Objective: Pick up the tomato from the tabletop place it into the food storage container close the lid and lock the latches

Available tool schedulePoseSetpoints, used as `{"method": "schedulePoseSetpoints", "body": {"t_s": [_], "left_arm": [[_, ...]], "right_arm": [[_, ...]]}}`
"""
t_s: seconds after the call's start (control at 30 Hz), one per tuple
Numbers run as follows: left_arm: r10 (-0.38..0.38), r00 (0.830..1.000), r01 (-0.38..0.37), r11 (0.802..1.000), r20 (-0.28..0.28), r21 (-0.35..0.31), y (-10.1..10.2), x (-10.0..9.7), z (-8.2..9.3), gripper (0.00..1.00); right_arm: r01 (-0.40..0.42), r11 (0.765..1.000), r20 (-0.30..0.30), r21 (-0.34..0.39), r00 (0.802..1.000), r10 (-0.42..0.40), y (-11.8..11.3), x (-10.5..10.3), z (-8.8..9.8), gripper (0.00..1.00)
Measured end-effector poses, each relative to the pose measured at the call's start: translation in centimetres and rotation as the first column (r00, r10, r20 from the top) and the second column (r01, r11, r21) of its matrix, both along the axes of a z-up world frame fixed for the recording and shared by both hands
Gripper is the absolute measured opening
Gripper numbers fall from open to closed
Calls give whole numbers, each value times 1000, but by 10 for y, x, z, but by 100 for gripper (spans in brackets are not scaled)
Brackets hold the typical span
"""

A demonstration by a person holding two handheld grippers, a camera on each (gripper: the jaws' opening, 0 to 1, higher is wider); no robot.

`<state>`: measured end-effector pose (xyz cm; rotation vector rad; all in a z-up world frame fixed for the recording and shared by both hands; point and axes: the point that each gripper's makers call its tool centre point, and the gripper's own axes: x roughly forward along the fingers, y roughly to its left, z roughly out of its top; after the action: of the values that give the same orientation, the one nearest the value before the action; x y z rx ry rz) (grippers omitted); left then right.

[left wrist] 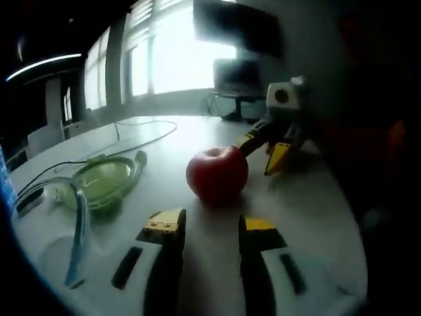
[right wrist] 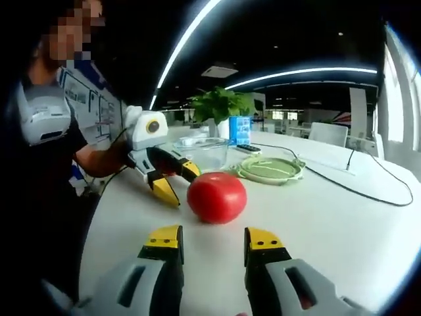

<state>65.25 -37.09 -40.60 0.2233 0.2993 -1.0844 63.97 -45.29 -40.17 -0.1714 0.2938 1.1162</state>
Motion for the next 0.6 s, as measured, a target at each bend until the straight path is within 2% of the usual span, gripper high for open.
{"method": "schedulePoseSetpoints", "body": {"t_s": [0.4,0.6], "left_arm": [[-51,999,51,998,-1,33,-14,4,-3,27],[-65,998,65,997,-4,33,-16,4,-4,27]], "right_arm": [[-62,997,-12,-35,998,62,8,7,-6,30],[-171,981,-25,-87,985,170,14,1,-8,29]]}}
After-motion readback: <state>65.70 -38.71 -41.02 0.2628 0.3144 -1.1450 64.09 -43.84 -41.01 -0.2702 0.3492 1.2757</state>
